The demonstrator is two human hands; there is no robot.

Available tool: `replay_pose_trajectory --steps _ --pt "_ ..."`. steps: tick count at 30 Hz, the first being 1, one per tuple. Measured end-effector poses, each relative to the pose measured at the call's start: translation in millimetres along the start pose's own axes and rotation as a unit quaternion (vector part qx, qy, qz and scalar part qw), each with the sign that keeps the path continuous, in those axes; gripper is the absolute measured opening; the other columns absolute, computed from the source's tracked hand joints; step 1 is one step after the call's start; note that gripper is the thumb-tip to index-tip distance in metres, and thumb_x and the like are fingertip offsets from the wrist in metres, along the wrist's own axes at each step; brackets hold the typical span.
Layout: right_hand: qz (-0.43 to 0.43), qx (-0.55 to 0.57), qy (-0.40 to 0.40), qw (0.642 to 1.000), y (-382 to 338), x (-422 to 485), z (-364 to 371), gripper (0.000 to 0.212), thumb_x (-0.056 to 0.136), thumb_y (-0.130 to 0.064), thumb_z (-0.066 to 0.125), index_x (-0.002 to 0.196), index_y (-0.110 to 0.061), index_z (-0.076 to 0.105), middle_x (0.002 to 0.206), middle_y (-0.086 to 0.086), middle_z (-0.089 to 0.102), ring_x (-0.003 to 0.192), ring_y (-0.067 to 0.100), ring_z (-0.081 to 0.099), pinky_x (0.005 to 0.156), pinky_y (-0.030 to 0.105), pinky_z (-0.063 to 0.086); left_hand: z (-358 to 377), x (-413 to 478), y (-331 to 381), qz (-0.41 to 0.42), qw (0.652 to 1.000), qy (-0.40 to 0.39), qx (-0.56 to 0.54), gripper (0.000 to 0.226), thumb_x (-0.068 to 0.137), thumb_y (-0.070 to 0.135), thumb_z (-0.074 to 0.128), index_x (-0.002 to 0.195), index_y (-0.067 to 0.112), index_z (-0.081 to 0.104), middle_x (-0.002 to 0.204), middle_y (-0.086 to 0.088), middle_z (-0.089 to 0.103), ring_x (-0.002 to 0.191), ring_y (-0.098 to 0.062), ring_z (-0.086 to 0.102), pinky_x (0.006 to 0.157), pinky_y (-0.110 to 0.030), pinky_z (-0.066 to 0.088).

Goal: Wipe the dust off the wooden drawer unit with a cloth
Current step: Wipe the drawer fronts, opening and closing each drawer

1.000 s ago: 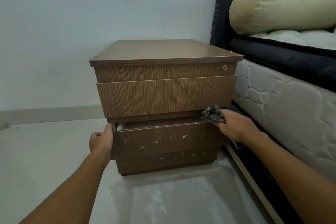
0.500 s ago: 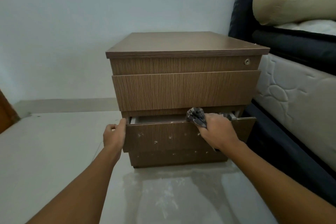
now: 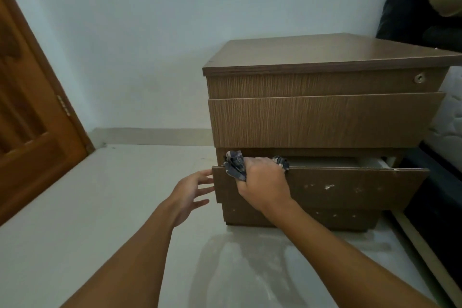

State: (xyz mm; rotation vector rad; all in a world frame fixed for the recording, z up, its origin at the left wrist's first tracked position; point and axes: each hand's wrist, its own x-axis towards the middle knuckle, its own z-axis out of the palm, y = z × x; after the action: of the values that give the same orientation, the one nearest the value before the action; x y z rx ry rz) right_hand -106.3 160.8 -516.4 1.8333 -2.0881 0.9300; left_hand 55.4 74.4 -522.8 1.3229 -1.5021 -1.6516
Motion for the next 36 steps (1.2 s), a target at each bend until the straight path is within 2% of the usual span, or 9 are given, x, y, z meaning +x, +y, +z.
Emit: replay_pose_trajectory --steps 5,12,16,19,21,23,28,31,36 --pt "-0.014 0.036 -0.008 0.999 -40.7 17.0 25.0 0.016 0.086 -0.033 0.054 0.085 -0.021 0.063 0.08 -0.002 0.066 0.076 0.017 0.058 0.067 0.03 0.043 -9.5 -1.9 -4.4 0.005 0.999 -0.043 0.021 0.036 0.104 0.027 0.035 0.134 0.026 0.055 0.128 0.001 0.061 0.116 -0.018 0.057 0.102 -0.043 0.046" --pt "0.004 0.078 -0.016 0.997 -76.0 30.0 42.8 0.017 0.087 -0.027 0.051 0.084 -0.014 0.06 0.077 0.007 0.066 0.074 0.026 0.058 0.064 0.033 0.036 -19.4 -0.6 -10.0 0.008 0.995 -0.086 0.041 0.032 0.103 0.018 0.036 0.116 0.015 0.065 0.107 -0.007 0.074 0.106 -0.022 0.066 0.096 -0.042 0.053" --pt "0.051 0.191 -0.065 0.978 -86.0 38.5 37.8 0.024 0.093 -0.037 0.05 0.09 -0.015 0.06 0.081 0.007 0.068 0.077 0.027 0.061 0.071 0.037 0.048 -22.2 0.2 -9.3 0.016 0.994 -0.096 0.042 0.029 0.102 0.01 0.037 0.112 0.006 0.064 0.089 -0.009 0.073 0.081 -0.016 0.069 0.086 -0.037 0.057" --pt "0.133 0.364 -0.088 0.918 -89.9 45.1 28.3 0.03 0.094 -0.044 0.051 0.094 -0.017 0.064 0.086 0.002 0.069 0.084 0.021 0.062 0.074 0.035 0.048 -21.8 -1.9 -9.1 0.008 0.996 -0.085 0.027 0.023 0.101 0.009 0.043 0.105 0.013 0.065 0.096 -0.002 0.072 0.091 -0.014 0.067 0.091 -0.038 0.055" --pt "0.194 0.502 -0.078 0.839 -91.5 49.0 22.6 0.02 0.096 -0.037 0.052 0.101 -0.025 0.067 0.095 -0.002 0.07 0.092 0.016 0.064 0.077 0.028 0.048 -23.0 -2.2 -9.7 0.001 0.996 -0.09 0.005 0.023 0.103 0.015 0.043 0.108 0.02 0.065 0.112 -0.001 0.069 0.109 -0.016 0.063 0.099 -0.041 0.051" --pt "0.244 0.595 -0.05 0.764 -89.7 50.4 16.1 0.015 0.096 -0.031 0.054 0.101 -0.027 0.067 0.101 -0.001 0.072 0.098 0.017 0.066 0.08 0.026 0.049 -23.4 -1.5 -10.0 -0.001 0.995 -0.104 -0.012 0.023 0.103 0.02 0.044 0.109 0.024 0.066 0.116 0.004 0.07 0.113 -0.012 0.062 0.101 -0.041 0.049" --pt "0.345 0.684 -0.005 0.642 -69.0 40.9 -3.3 0.031 0.094 -0.036 0.056 0.109 -0.01 0.065 0.104 0.013 0.073 0.093 0.03 0.07 0.086 0.044 0.056 -18.9 5.0 -10.5 -0.006 0.995 -0.095 0.004 0.026 0.099 0.027 0.053 0.122 0.028 0.064 0.12 0.009 0.069 0.114 -0.01 0.062 0.103 -0.043 0.047" --pt "0.357 0.695 0.024 0.624 -51.3 32.5 -16.5 0.036 0.092 -0.039 0.057 0.115 -0.012 0.064 0.105 0.012 0.074 0.097 0.031 0.07 0.091 0.05 0.053 -10.8 6.3 -7.5 -0.004 0.999 -0.037 0.018 0.029 0.094 0.033 0.061 0.121 0.023 0.065 0.118 0.004 0.07 0.109 -0.014 0.064 0.1 -0.041 0.049" --pt "0.356 0.676 0.056 0.642 -22.2 15.1 -37.7 0.04 0.092 -0.043 0.055 0.12 -0.014 0.063 0.108 0.009 0.073 0.097 0.028 0.071 0.088 0.045 0.055 3.3 7.8 -6.0 0.023 0.998 0.042 0.031 0.034 0.088 0.035 0.068 0.116 0.014 0.068 0.115 0.0 0.069 0.101 -0.018 0.066 0.091 -0.036 0.052"
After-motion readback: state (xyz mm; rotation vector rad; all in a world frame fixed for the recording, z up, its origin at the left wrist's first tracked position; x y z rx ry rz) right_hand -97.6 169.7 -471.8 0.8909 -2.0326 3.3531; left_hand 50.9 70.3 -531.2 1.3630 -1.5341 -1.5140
